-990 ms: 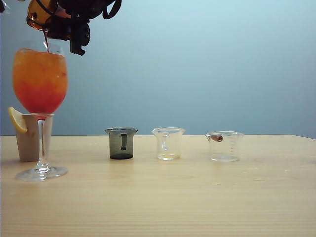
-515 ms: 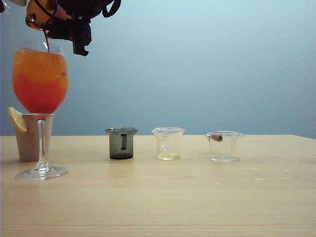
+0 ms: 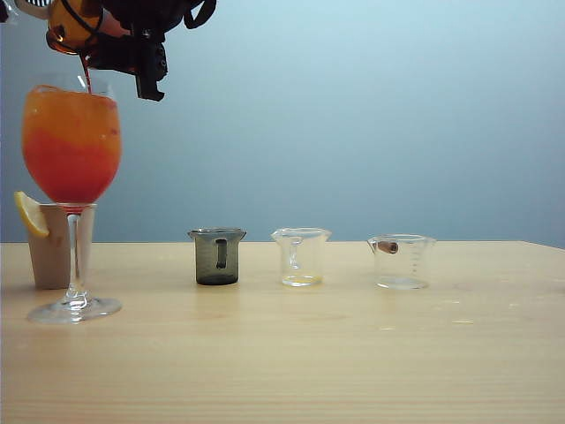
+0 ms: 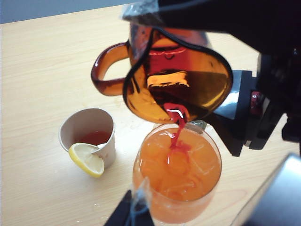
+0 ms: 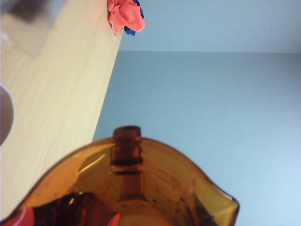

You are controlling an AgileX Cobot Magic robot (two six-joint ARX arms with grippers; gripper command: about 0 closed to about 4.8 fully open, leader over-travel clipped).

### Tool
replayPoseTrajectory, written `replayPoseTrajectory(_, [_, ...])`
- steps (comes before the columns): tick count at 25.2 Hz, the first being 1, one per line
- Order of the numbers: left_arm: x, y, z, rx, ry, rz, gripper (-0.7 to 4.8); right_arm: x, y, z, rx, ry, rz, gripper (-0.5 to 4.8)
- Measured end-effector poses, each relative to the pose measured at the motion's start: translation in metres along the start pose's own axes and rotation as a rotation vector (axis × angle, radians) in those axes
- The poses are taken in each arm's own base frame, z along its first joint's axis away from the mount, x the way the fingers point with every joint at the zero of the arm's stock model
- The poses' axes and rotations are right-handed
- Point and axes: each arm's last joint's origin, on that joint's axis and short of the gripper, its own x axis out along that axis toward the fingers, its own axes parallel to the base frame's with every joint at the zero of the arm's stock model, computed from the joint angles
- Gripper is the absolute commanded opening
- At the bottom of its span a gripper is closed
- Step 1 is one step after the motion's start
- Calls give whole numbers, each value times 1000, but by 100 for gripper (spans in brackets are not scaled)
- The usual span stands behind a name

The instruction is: Pick up the fourth measuring cup from the left, pour the grenadine inside into the goblet, and finally put the measuring cup back in its original place.

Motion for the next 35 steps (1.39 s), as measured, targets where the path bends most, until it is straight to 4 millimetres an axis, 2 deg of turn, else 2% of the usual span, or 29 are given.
replayPoseTrajectory(13, [0,0,0,0,0,0,-4,0,-1,0,-64,1,-8,251])
replayPoseTrajectory(19, [0,0,0,0,-1,0,-4,0,-2,3,-159,40,-14,251])
replayPoseTrajectory(35, [0,0,0,0,0,1,-4,0,-7,7,-167,41,-71,251])
